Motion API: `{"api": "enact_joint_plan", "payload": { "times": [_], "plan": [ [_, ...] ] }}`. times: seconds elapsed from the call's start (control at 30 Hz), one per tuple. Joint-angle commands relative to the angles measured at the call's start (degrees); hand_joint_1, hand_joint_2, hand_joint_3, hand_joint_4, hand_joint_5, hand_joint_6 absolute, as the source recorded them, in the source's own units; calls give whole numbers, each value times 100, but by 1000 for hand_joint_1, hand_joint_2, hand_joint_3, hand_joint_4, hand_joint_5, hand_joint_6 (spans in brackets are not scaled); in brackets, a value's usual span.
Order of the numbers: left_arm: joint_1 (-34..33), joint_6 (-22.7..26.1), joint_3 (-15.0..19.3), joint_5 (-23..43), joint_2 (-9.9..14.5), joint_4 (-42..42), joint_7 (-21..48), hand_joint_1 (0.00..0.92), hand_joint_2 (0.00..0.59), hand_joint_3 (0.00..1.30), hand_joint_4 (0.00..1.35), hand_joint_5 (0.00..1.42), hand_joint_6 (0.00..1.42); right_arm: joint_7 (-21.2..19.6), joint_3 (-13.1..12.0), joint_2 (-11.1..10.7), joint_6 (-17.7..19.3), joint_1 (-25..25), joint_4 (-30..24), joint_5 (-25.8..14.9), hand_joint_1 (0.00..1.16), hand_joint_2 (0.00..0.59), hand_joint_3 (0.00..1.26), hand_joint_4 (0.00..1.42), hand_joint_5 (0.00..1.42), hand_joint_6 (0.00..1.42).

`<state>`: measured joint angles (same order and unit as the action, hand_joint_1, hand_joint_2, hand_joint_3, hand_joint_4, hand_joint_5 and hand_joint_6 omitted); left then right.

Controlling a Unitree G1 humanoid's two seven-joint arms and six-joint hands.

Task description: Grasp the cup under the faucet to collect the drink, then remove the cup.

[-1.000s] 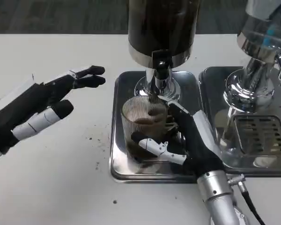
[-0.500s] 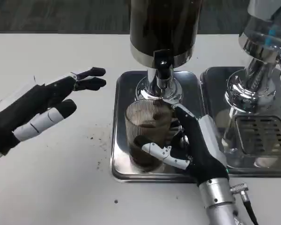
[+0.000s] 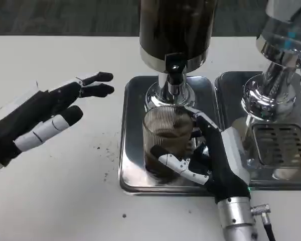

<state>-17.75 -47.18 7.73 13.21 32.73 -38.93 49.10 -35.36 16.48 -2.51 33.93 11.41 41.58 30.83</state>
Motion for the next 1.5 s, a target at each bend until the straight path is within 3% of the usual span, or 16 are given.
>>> {"api": "enact_joint_plan", "payload": {
  "times": [0.03,0.47,0.8,1.2,1.5],
  "plan": [
    [21,25,-39,-20,-20,-35,16,0,164,159,204,179,108,-331,-16,17,220,-40,-27,73,633,223,462,618,755,1112],
    [-29,39,-61,-23,-52,-102,17,0,169,159,204,189,108,-803,-125,-89,284,-262,-426,186,631,242,506,654,797,1139],
    [-45,36,-61,-22,-89,-131,6,0,172,159,204,190,108,-934,-213,-180,279,-546,-923,228,627,243,524,677,812,1160],
    [-77,-111,-77,-106,-114,-118,-30,0,174,151,198,185,108,-817,-292,-268,222,-1008,-1598,283,627,243,556,707,844,1188],
    [-16,-343,-156,-182,-128,59,-84,0,176,150,185,169,97,-511,-363,-353,158,-1510,-2240,247,607,246,571,723,855,1193]
  ]
}}
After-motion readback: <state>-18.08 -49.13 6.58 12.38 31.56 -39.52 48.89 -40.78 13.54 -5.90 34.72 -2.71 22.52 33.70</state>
